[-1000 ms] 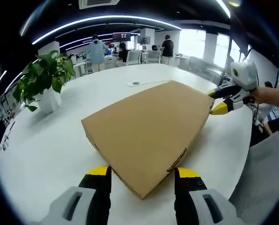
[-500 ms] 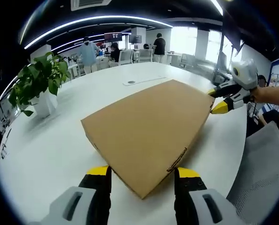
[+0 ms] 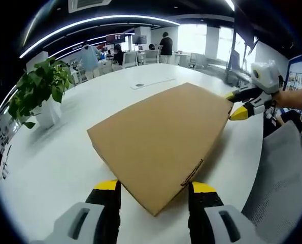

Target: Operate the shoe box by opening the lid, removing the specified soft item, and placing it in the target area until the item is outside and the box remains undamaged.

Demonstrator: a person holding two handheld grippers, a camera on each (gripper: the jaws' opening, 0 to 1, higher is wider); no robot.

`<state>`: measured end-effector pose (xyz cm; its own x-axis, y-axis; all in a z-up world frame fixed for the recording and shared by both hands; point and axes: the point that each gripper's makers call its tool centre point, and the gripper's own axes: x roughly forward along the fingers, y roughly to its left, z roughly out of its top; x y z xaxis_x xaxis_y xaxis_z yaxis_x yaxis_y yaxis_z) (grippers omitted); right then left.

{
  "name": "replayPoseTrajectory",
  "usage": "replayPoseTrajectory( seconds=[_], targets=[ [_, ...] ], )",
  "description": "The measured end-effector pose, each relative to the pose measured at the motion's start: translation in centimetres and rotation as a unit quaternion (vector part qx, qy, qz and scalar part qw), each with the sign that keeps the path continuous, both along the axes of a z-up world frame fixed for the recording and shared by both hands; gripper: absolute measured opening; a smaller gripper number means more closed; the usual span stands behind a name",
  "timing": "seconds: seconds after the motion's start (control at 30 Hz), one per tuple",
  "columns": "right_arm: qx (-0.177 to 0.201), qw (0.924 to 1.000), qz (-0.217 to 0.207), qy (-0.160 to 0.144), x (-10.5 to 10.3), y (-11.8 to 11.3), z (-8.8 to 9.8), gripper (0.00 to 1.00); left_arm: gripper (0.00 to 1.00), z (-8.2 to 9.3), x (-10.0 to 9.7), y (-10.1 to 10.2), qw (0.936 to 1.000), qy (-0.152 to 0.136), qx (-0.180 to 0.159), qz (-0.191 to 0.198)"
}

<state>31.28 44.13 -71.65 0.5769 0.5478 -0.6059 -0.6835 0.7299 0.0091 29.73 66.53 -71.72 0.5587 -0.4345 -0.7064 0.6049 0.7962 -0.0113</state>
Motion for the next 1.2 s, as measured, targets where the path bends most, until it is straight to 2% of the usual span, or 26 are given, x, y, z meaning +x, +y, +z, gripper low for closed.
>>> replayPoseTrajectory(
  seconds=[0.4, 0.77, 1.2],
  targets=[
    [0.013, 0.9999, 0.004, 0.002, -2.1, 1.8, 0.1, 0.35, 0.53, -0.1, -1.1, 2.2, 0.9998, 0.005, 0.009, -0.018],
    [0.018, 0.9997, 0.018, 0.001, -3.8, 2.7, 0.1, 0.33, 0.53, -0.1, -1.8, 3.2, 0.9993, 0.009, 0.015, -0.034],
    [0.028, 0.9991, 0.031, 0.0, -4.7, 3.3, 0.2, 0.31, 0.51, -0.1, -2.7, 4.0, 0.9997, 0.013, 0.011, -0.019]
  ],
)
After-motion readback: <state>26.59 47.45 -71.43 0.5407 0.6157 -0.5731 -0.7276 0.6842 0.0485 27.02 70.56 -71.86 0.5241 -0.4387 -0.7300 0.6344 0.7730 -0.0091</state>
